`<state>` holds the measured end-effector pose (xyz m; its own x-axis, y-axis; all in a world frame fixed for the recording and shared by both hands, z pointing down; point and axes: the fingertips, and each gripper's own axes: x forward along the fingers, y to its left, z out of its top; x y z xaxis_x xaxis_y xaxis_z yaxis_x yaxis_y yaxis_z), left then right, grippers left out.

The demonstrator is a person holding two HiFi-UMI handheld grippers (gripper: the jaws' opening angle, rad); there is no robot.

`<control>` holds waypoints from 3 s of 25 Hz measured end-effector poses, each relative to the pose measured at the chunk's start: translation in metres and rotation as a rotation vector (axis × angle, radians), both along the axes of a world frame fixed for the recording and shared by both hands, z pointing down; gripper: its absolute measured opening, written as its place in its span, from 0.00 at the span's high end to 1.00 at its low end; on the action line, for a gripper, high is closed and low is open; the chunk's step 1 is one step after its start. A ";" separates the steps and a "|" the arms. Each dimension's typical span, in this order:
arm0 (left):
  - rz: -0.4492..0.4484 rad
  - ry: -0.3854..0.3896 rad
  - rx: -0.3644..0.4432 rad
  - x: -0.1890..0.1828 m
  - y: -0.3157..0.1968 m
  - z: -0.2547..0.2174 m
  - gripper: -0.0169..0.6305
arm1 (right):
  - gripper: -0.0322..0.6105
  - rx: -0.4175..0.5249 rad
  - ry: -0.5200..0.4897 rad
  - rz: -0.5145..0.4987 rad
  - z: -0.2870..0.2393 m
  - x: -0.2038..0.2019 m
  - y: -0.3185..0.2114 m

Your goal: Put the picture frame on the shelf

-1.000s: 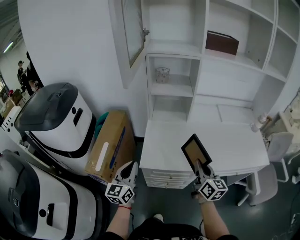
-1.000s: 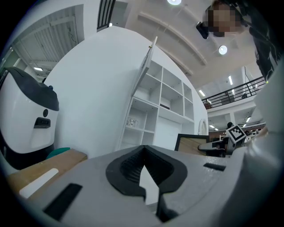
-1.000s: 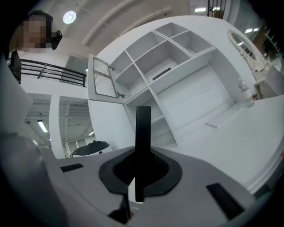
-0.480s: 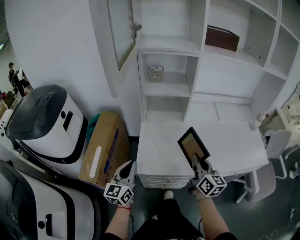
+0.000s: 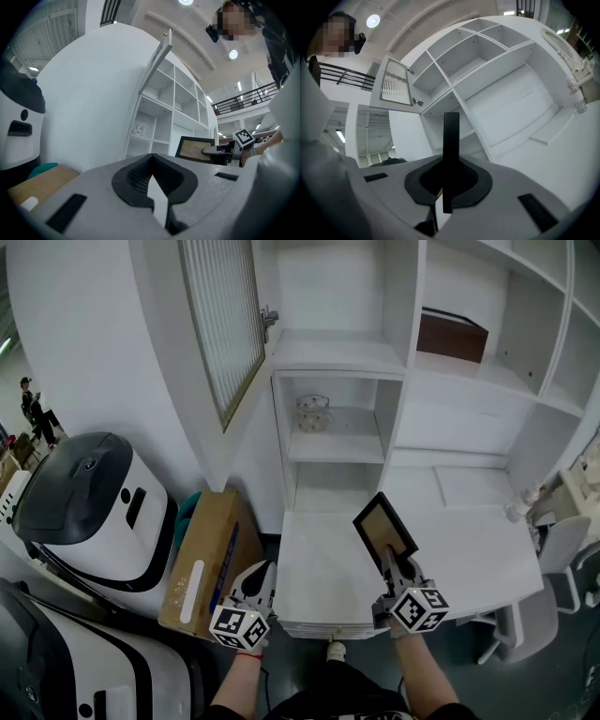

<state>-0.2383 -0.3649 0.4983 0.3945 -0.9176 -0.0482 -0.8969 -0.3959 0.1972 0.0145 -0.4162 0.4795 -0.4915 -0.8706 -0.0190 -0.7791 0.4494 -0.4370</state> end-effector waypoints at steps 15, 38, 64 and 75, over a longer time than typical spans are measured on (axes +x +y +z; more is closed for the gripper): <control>-0.004 -0.011 0.013 0.006 -0.087 -0.009 0.97 | 0.93 0.108 -0.048 0.029 -0.062 -0.011 -0.110; -0.058 -0.042 0.001 0.006 -0.154 -0.012 0.97 | 0.93 0.102 0.236 0.246 -0.084 -0.050 -0.229; 0.260 -0.084 -0.026 0.024 -0.200 -0.012 0.97 | 0.93 -0.062 0.155 0.535 -0.080 -0.032 -0.276; 0.265 -0.079 -0.033 0.021 -0.202 -0.009 0.97 | 0.93 -0.080 0.139 0.537 -0.074 -0.031 -0.277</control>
<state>-0.2177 -0.5671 0.4897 0.6220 -0.7828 0.0206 -0.7763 -0.6130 0.1470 -0.0167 -0.6927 0.4059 0.0286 -0.9954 0.0912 -0.9421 -0.0574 -0.3303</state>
